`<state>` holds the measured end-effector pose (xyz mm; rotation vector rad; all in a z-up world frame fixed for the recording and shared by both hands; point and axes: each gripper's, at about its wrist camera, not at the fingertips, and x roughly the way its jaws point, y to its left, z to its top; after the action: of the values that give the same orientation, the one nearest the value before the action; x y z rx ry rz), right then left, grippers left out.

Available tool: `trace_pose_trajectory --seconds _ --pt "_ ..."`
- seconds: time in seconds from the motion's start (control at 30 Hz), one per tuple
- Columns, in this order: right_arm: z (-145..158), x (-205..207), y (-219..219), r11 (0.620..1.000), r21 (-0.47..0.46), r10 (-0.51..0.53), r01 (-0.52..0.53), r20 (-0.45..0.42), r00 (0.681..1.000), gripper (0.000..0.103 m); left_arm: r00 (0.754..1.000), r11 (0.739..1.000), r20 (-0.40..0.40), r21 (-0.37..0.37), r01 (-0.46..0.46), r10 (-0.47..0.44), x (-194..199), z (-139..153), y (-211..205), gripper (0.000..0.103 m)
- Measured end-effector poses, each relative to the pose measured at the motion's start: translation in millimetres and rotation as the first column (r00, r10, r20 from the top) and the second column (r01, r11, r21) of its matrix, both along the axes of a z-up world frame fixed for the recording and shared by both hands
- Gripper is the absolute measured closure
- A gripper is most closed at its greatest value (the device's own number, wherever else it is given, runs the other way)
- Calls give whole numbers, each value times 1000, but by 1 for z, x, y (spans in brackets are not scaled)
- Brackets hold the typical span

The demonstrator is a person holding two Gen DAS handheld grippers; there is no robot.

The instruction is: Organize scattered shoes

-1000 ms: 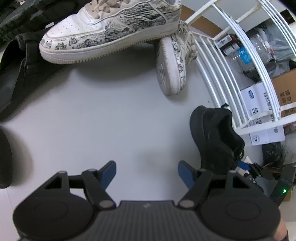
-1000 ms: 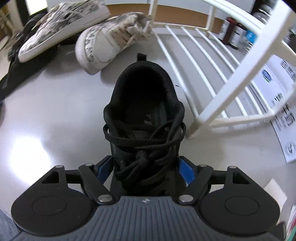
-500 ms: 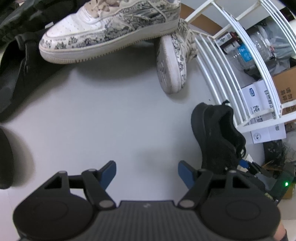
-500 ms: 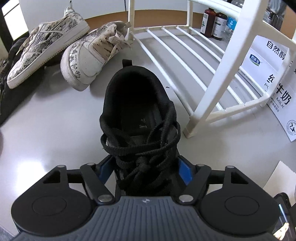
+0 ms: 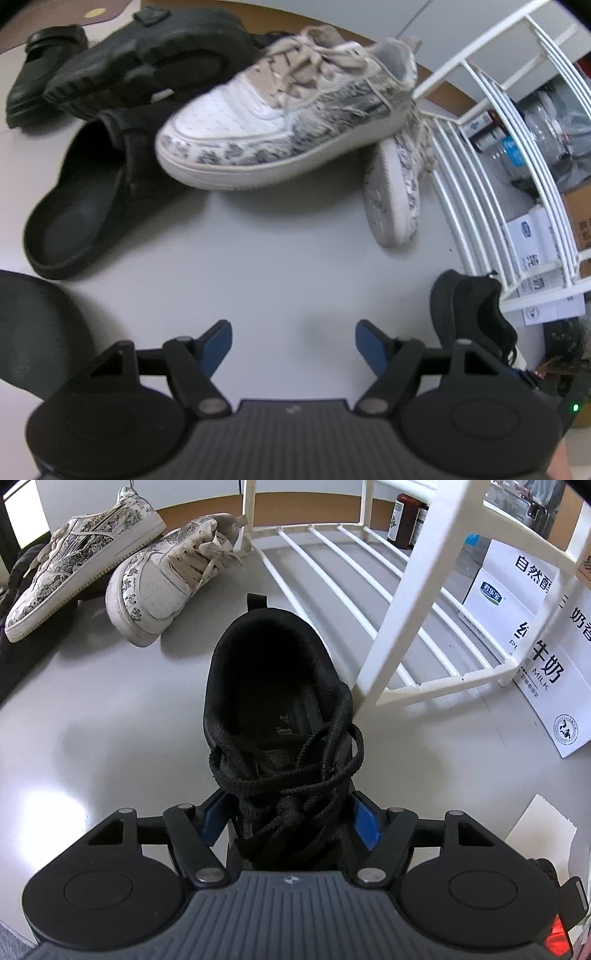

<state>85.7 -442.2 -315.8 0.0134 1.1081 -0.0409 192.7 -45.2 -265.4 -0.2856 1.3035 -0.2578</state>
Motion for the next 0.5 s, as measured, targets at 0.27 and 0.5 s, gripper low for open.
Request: trace_pose_trajectory --seconds 0.27,0.5 --pt "4 -3 3 1000 19 -24 24 -4 1000 19 996 998 83 55 -14 9 21 49 24 27" --pt "24 -5 8 997 63 -45 43 37 998 17 985 994 154 63 -93 82 47 92 58 27"
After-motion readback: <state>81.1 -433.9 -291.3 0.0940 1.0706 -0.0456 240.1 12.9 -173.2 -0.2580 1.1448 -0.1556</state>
